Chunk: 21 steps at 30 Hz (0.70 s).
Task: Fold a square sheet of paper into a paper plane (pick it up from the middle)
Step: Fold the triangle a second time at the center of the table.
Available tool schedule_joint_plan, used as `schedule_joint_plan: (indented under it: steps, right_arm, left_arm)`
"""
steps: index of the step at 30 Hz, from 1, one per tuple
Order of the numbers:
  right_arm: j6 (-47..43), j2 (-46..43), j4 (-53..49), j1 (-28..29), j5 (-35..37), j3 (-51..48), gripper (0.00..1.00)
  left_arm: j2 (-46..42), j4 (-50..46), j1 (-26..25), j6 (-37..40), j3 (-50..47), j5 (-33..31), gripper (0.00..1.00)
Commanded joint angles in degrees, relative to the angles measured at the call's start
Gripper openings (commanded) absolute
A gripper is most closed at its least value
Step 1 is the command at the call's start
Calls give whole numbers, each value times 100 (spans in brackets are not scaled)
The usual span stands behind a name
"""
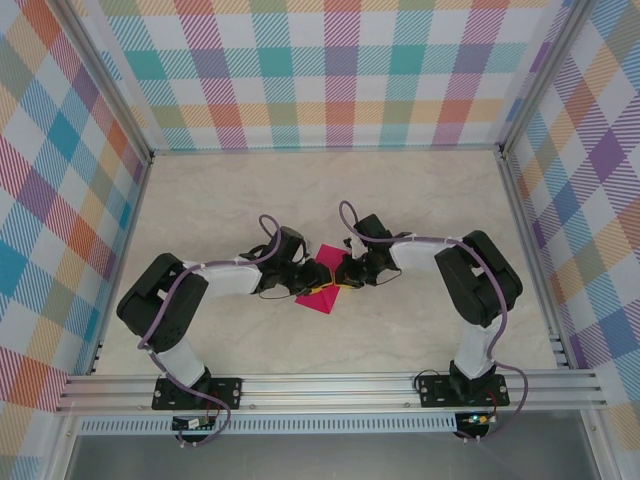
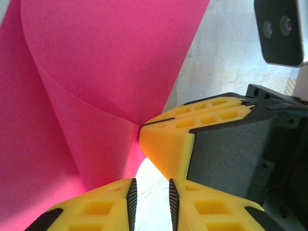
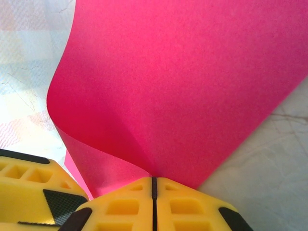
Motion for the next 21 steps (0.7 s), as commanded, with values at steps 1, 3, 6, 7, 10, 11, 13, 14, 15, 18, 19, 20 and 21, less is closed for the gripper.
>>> schedule_joint_plan:
  steps: [1, 3, 6, 7, 10, 11, 13, 14, 15, 18, 19, 20, 21]
  right_arm:
    - [-115, 63, -88, 35, 31, 136, 8]
    - [-130, 74, -90, 33, 32, 140, 8]
    - [-125, 88, -111, 36, 40, 150, 8]
    - [-126, 88, -115, 35, 49, 150, 8]
    - [-133, 106, -144, 39, 75, 150, 8]
    - [-140, 113, -139, 39, 83, 150, 8]
    - [-137, 128, -158, 34, 93, 156, 8]
    - [-136, 132, -162, 34, 106, 154, 8]
    - [-136, 133, -155, 35, 110, 156, 8]
    - [-132, 150, -176, 39, 134, 158, 8]
    - [-133, 150, -174, 34, 143, 159, 8]
    - [-136, 157, -183, 34, 145, 163, 8]
    - [-139, 158, -192, 39, 154, 159, 8]
  left_arm:
    - [117, -26, -57, 84, 123, 36, 26]
    - [140, -65, -58, 93, 134, 16, 26]
    - [168, -101, -58, 93, 144, -10, 26]
    - [178, -102, -58, 100, 140, -10, 26]
    - [197, -128, -57, 105, 144, -28, 26]
    - [200, -130, -58, 107, 139, -31, 26]
    - [216, -144, -52, 103, 153, -34, 26]
    - [222, -146, -58, 104, 153, -37, 25]
    - [239, -146, -57, 106, 153, -37, 25]
    - [258, -154, -57, 104, 147, -36, 25]
    - [275, -166, -58, 108, 153, -43, 25]
    - [280, -180, -57, 114, 158, -53, 25]
    - [285, -185, -58, 108, 159, -56, 25]
